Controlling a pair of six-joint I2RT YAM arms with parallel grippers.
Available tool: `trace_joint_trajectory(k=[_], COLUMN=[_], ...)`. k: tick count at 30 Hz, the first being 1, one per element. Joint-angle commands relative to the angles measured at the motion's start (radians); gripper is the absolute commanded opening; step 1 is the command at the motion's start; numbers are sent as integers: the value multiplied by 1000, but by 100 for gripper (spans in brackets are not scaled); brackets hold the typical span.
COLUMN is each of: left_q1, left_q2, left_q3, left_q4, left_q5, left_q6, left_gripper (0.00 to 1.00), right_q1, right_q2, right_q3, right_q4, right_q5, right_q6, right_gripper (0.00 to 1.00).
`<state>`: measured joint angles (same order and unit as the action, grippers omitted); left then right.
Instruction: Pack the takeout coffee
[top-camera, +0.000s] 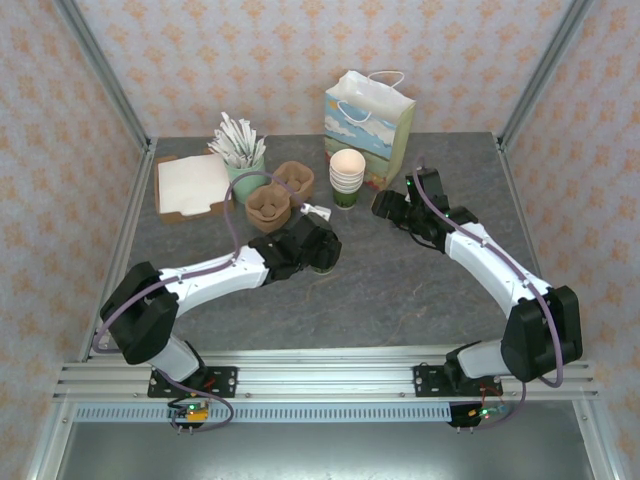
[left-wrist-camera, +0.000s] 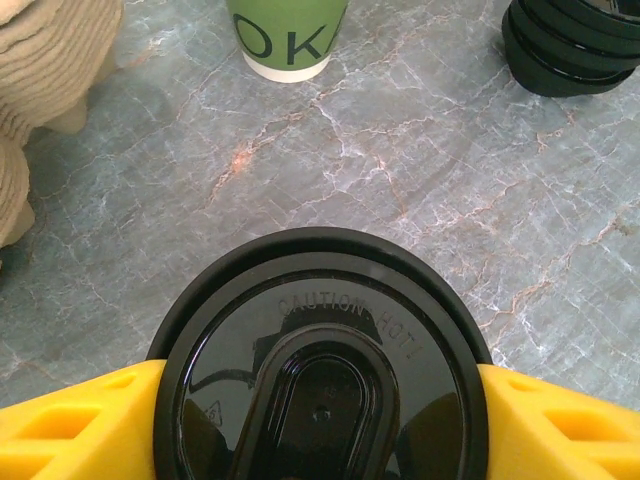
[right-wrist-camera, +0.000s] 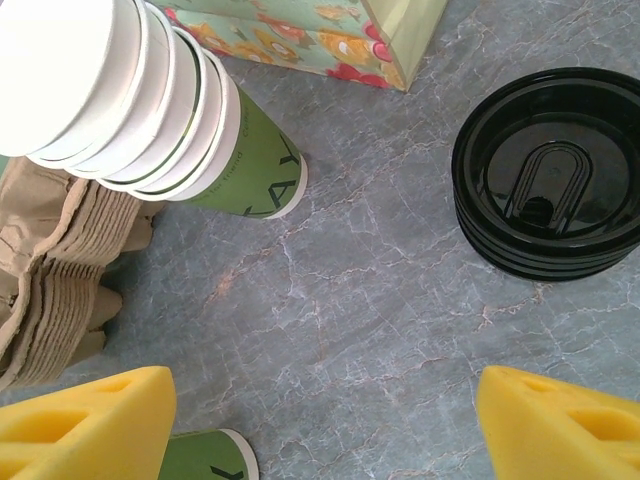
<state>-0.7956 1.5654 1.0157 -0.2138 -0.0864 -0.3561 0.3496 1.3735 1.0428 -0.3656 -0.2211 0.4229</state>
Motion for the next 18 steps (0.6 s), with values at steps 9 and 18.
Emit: trace_joint_trajectory(k=[9, 18], left_q1=[-46, -78], left_q2=[96, 122], left_q3=[-55, -115], left_q4=[-264, -236], left_q5=[29, -49], left_q6=[-9, 0], left_gripper=[69, 69], right_q1=[-4, -5], right_q2=[-15, -26], right_q3=[-20, -31], right_q4=[22, 22], right_q5=[6, 15], right_q6=[11, 11], right_gripper=[80, 80])
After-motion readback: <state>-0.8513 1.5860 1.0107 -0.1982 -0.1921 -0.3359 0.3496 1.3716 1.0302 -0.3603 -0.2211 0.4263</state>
